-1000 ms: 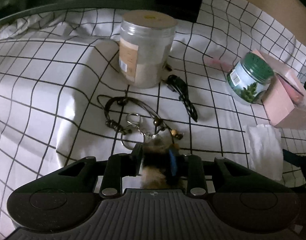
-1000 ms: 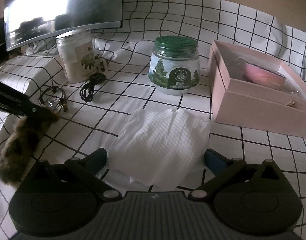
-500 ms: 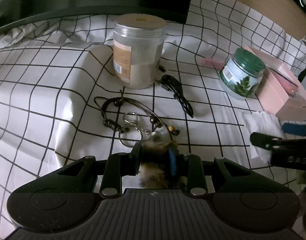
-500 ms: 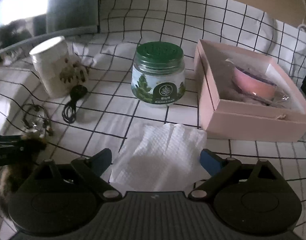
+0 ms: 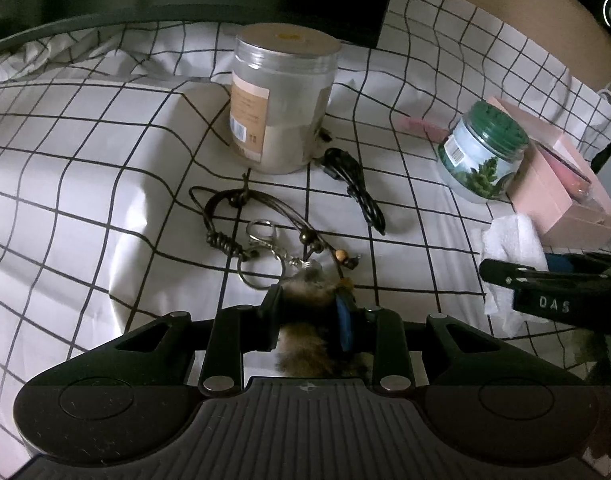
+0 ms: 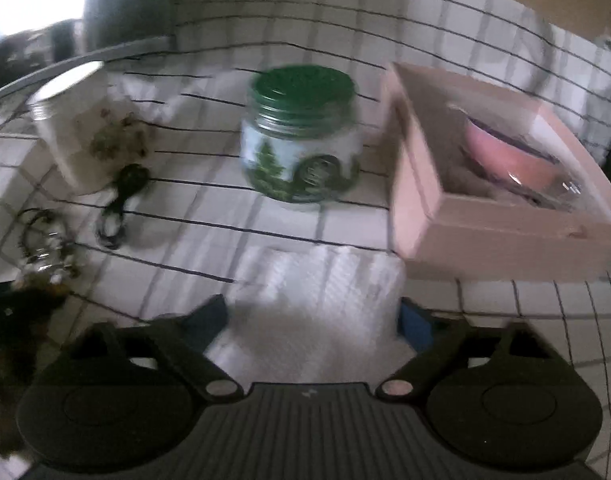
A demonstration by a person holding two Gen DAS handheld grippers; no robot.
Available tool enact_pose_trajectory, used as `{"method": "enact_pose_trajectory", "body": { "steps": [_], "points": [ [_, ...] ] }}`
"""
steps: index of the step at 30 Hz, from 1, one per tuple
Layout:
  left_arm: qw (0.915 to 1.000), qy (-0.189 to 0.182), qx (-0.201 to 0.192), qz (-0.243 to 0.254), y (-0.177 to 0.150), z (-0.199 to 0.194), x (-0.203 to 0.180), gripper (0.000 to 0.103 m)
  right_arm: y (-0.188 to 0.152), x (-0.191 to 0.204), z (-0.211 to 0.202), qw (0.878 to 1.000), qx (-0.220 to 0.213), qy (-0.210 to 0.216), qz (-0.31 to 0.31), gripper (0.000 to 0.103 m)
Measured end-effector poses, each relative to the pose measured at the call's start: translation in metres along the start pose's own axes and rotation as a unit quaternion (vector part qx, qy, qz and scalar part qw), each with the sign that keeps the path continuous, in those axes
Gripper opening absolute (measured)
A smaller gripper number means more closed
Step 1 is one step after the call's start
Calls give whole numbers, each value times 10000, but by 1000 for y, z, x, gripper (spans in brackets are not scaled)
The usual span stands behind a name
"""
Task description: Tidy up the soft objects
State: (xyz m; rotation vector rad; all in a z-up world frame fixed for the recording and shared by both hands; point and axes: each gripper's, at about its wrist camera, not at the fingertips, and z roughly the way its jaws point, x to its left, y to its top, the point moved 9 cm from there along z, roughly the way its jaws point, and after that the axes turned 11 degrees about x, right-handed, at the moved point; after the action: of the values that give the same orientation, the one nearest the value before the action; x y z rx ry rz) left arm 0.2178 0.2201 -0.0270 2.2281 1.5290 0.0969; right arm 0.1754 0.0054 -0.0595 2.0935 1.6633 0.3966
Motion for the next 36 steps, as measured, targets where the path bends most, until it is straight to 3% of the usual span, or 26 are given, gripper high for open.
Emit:
{"method": "enact_pose_trajectory", "body": {
  "steps": [1, 2, 3, 8, 16, 18, 21, 23, 29, 33, 36],
  "points": [
    [10000, -6, 27, -18, 0, 0, 0, 31, 1, 7, -3, 9998, 1, 130, -179, 46],
    [10000, -10, 57, -34, 1, 1, 0, 31, 2, 15, -5, 9988, 35, 233, -423, 26],
    [10000, -5, 89, -38, 2, 1, 0, 31, 2, 22, -7, 9976, 88, 276, -630, 16],
    [9999, 44, 128, -92, 3, 2, -1, 30, -4, 37, -12, 9944, 177, 535, -889, 14],
    [9998, 36, 121, -158, 10, 6, -2, 29, -8, 35, -20, 9913, 206, 611, -1145, 15],
    [9998, 40, 80, -198, 13, 8, 0, 23, -10, 35, -20, 9898, 252, 628, -1251, 14],
    [9984, -341, -4, -442, 17, 8, 4, 17, -10, 34, -20, 9881, 330, 660, -1347, 14],
    [9994, -158, -235, -207, 23, -5, 4, 15, -4, 34, -24, 9873, 334, 720, -1373, 14],
    [9926, 277, -1087, 458, 80, -91, 0, 15, 67, 35, -81, 9818, -419, 1182, -1427, 14],
    [9761, 559, -1921, 847, 140, -167, -20, 15, 128, 26, -136, 9737, -1006, 1578, -1297, 14],
    [9639, 641, -2347, 1086, 177, -204, -45, 15, 168, 11, -178, 9655, -1530, 1612, -1358, 14]
  ]
}}
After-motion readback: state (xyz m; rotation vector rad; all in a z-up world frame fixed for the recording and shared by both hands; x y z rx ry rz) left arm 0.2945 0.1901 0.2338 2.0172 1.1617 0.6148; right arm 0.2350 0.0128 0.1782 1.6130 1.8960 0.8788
